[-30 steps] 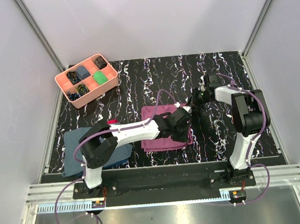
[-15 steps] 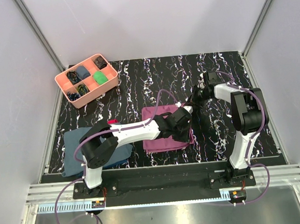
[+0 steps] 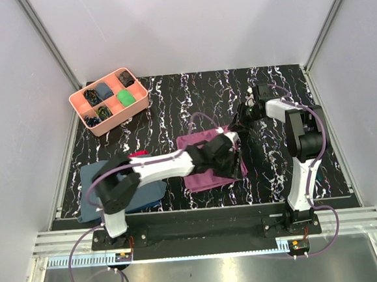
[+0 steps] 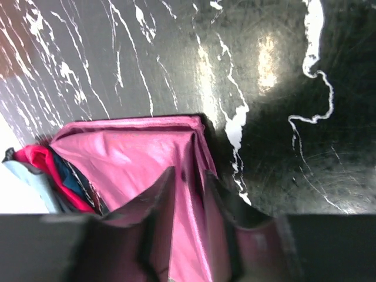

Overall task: Fold the napkin into a case and place the utensils inside
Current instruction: Fold the lower triangle-folded napkin at the center of the board.

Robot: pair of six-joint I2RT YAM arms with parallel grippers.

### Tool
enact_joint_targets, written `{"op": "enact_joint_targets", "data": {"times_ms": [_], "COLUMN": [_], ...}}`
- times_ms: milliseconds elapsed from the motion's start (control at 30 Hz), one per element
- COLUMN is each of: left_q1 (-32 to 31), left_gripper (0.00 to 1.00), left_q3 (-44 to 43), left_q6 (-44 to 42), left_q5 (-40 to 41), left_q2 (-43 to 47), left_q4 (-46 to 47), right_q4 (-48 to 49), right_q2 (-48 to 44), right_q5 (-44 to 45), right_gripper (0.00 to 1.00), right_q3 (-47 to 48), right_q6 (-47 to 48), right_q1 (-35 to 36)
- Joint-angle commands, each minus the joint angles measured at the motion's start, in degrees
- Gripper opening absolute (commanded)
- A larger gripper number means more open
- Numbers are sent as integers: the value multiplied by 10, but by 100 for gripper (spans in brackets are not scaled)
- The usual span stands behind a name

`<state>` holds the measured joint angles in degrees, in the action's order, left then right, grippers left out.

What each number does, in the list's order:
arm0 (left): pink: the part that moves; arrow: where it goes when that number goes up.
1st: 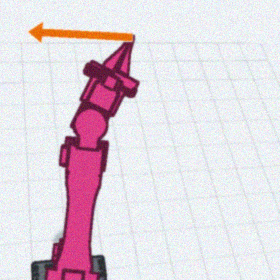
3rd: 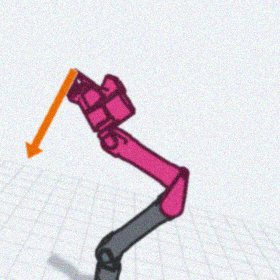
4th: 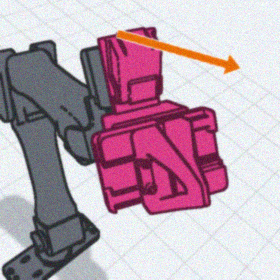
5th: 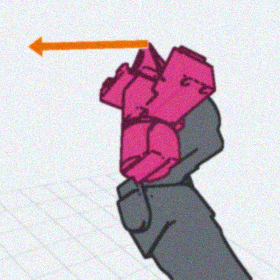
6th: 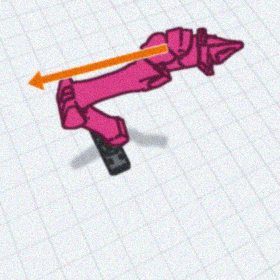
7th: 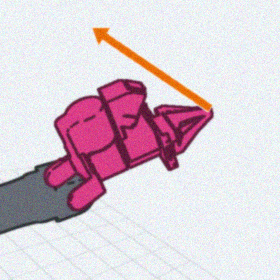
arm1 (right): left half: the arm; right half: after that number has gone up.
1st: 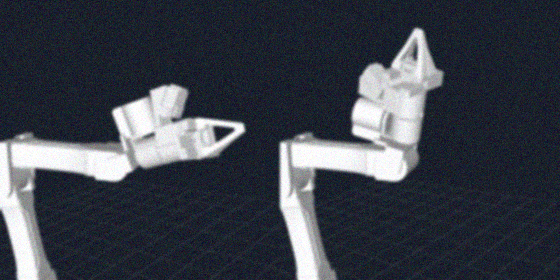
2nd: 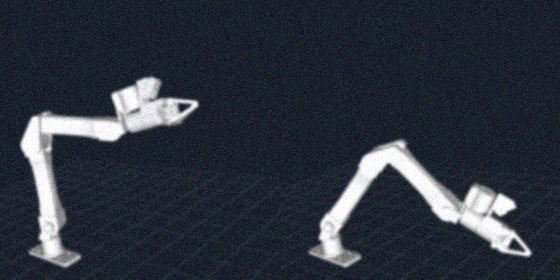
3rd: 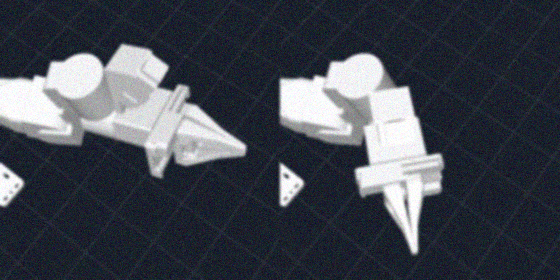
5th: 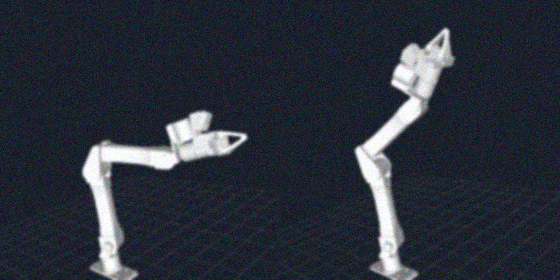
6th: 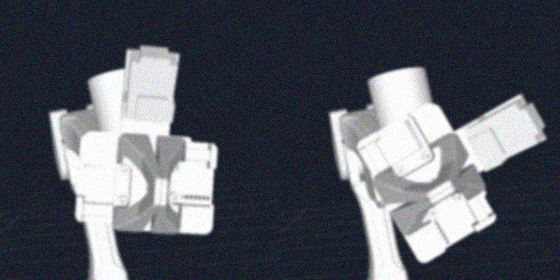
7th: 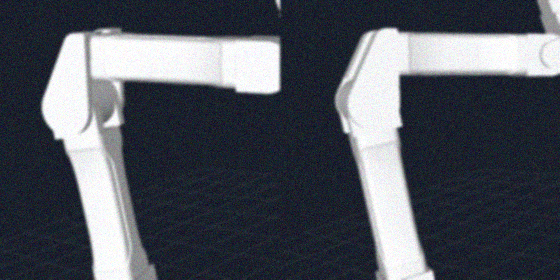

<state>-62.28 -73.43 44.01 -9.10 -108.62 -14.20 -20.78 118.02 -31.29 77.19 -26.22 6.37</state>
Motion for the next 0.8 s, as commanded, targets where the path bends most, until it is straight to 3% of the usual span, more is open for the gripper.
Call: {"op": "enact_joint_targets", "data": {"times_ms": [0,133,367,467,767], "left_q1": [51,115,256,291,328], "left_gripper": [57,64,80,89,85], "left_q3": [56,136,203,200,174], "left_q6": [-4,-13,-45,-67,-78], "left_q5": [-8,-26,-95,-119,-137], "left_q2": [152,233,309,300,215], "left_q4": [30,29,2,-16,-23], "right_q4": [-52,-82,-82,-77,-42], "right_q2": [-59,-126,-220,-241,-263], "right_q5": [35,65,41,48,65], "right_gripper": [40,57,66,66,44], "right_q3": [-5,-51,-195,-234,-308], "right_q6": [33,49,56,56,21], "right_q1": [-2,-2,8,10,21]}}
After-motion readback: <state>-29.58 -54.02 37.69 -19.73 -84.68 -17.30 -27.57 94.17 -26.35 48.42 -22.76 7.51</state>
